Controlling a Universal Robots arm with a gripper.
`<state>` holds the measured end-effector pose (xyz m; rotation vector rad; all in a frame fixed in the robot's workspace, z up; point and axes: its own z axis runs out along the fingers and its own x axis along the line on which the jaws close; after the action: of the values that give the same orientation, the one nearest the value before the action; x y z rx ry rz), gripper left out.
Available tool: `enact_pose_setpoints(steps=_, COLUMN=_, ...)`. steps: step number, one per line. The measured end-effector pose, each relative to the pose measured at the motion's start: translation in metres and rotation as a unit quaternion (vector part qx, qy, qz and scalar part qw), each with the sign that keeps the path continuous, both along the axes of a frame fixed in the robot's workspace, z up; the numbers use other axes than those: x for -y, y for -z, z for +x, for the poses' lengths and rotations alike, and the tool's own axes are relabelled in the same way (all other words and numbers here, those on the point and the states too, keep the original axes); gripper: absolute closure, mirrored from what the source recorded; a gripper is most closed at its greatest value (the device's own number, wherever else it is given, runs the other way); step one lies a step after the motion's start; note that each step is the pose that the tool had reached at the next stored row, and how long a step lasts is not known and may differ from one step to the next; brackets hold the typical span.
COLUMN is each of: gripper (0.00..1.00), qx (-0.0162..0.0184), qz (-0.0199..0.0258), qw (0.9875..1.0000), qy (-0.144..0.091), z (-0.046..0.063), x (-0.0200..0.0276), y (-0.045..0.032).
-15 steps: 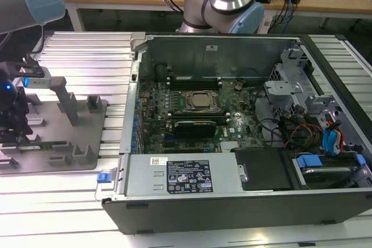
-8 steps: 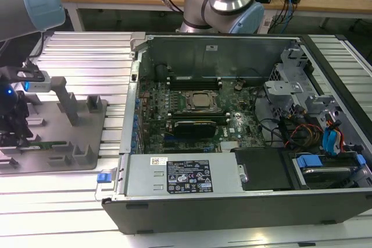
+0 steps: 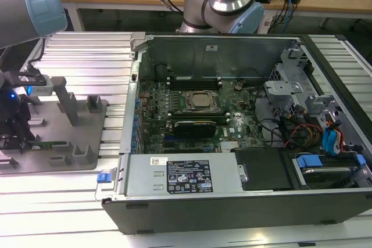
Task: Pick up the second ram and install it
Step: 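Pick up the second ram and move it above second insertion slot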
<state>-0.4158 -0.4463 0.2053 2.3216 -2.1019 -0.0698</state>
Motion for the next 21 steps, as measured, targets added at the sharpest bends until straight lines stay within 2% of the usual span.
enact_pose_setpoints(steps=4, gripper=0.73, qx=0.0001, qz=-0.0004, qw=1.0000, qy=0.000, z=0.0000, x=0.0000, y=0.0001)
enact_pose_setpoints(steps=5, gripper=0.81, qx=0.0001, qz=-0.0005, qw=1.0000, qy=0.000, z=0.0000, x=0.0000, y=0.0001)
enact_pose_setpoints(steps=8, gripper=0.81, qx=0.0000, qz=-0.0011, qw=1.0000, qy=0.000, z=0.0000, x=0.0000, y=0.0001)
enact_pose_setpoints(steps=9, gripper=0.83, qx=0.0001, qz=-0.0013, qw=1.0000, qy=0.000, z=0.0000, x=0.0000, y=0.0001)
enact_pose_setpoints(steps=10, gripper=0.90, qx=0.0000, qz=-0.0016, qw=1.0000, qy=0.000, z=0.0000, x=0.0000, y=0.0000)
enact_pose_setpoints(steps=12, gripper=0.90, qx=0.0000, qz=-0.0019, qw=1.0000, qy=0.002, z=0.0000, x=0.0000, y=0.0001)
enact_pose_setpoints(steps=14, gripper=0.90, qx=0.0000, qz=-0.0019, qw=0.9991, qy=0.041, z=0.0000, x=-0.0001, y=0.0004)
enact_pose_setpoints(steps=16, gripper=0.90, qx=-0.0001, qz=-0.0019, qw=0.9975, qy=0.071, z=0.0000, x=-0.0001, y=0.0006)
enact_pose_setpoints(steps=21, gripper=0.90, qx=-0.0001, qz=-0.0021, qw=0.9979, qy=0.065, z=0.0000, x=0.0000, y=0.0006)
